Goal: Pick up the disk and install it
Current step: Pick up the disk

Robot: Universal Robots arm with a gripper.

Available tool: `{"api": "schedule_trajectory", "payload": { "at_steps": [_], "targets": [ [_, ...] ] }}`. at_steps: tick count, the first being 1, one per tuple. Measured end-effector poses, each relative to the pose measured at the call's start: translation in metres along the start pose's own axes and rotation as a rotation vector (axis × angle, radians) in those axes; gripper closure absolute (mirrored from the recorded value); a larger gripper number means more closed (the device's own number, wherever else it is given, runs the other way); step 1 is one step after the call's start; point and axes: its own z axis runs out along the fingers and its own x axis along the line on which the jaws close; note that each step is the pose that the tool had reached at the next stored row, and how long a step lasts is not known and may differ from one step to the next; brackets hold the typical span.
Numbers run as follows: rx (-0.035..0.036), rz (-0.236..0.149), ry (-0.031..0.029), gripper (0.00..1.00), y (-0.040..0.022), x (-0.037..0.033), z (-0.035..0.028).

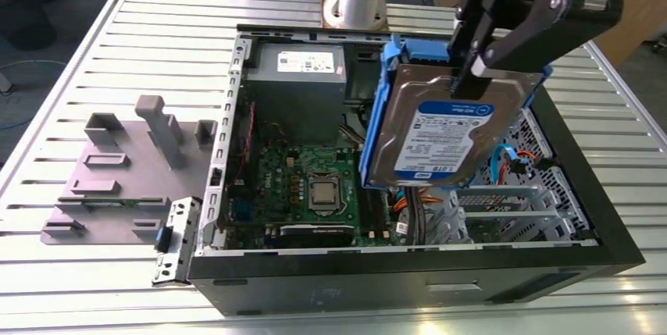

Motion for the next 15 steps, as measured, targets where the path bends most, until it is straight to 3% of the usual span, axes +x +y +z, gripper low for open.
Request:
{"api": "schedule_trajectory", "payload": {
  "at_steps": [15],
  "targets": [
    [0.0,0.0,0.0001,0.65,-0.0548,-0.0024,0.0011]
  ]
}}
